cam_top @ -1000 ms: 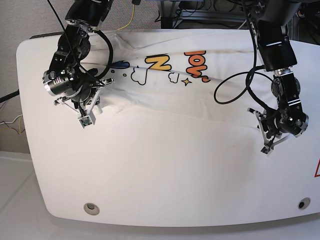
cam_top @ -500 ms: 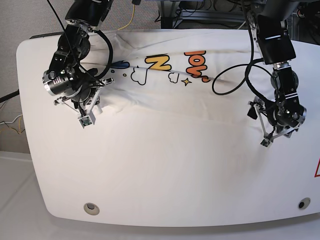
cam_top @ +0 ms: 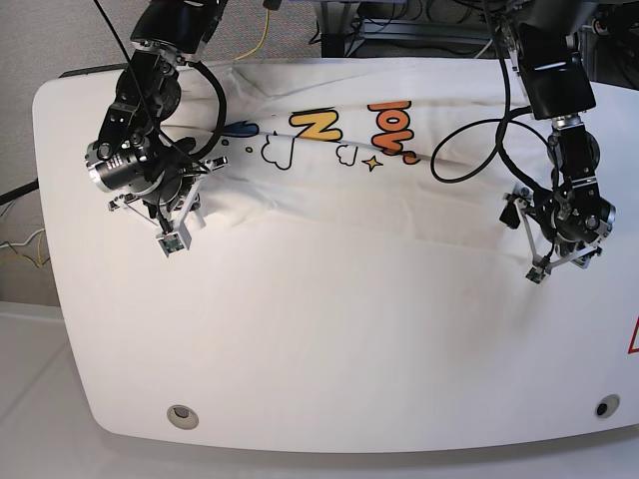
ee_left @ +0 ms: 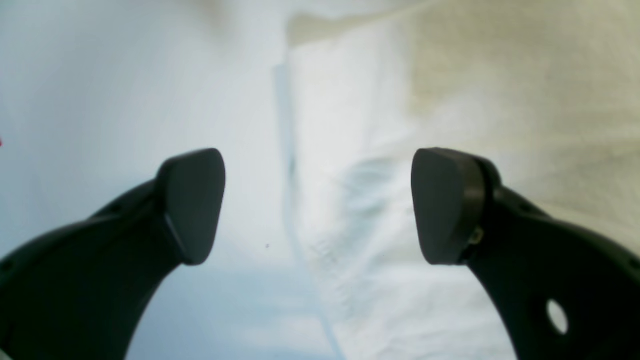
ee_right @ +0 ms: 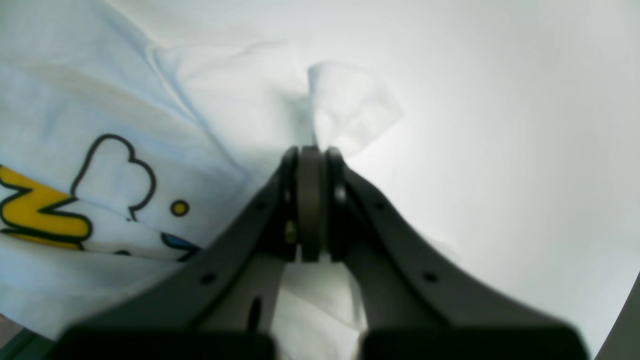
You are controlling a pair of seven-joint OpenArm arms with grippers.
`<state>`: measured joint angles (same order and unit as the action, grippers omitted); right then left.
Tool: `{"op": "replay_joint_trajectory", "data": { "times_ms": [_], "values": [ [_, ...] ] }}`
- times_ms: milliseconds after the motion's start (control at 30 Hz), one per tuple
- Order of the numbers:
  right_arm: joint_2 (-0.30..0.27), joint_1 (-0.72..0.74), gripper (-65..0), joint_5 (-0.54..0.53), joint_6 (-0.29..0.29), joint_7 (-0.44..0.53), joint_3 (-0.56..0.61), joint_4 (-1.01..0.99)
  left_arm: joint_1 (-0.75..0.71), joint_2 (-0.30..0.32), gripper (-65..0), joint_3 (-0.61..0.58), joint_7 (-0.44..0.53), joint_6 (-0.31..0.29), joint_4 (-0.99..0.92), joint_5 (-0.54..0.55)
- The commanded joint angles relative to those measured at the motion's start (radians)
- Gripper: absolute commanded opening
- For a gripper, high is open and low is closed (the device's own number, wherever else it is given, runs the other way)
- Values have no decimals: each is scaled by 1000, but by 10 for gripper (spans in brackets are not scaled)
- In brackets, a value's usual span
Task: Fold the T-shirt properly
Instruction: 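Pull the gripped fabric with the left gripper inward, bunching the shirt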
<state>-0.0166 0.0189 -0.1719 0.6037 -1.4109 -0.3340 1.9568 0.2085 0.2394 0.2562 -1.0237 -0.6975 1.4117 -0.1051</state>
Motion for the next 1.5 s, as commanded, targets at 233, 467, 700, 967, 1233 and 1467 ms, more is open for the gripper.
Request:
{"op": "replay_joint_trajectory", "data": {
  "times_ms": [233, 467, 700, 967, 1233, 1467],
  "values": [
    [-6, 17, -650, -10, 3, 15, 0, 17, 15, -8, -93, 2, 130, -1, -170, 5],
    [-6, 17, -650, -10, 3, 15, 0, 17, 16, -19, -93, 2, 170, -1, -223, 6],
    [-6, 17, -650, -10, 3, 15, 0, 17, 13, -41, -93, 1, 179, -1, -223, 3],
    [-6, 19, -650, -10, 3, 15, 0, 16, 9, -87, -95, -2, 158, -1, -223, 3],
    [-6, 19, -650, -10, 3, 15, 0, 16, 7, -111, -257, -2, 138, -1, -223, 3],
    [-6, 17, -650, -10, 3, 15, 0, 16, 7, -113, -551, -4, 138, -1, -223, 0]
  ]
}}
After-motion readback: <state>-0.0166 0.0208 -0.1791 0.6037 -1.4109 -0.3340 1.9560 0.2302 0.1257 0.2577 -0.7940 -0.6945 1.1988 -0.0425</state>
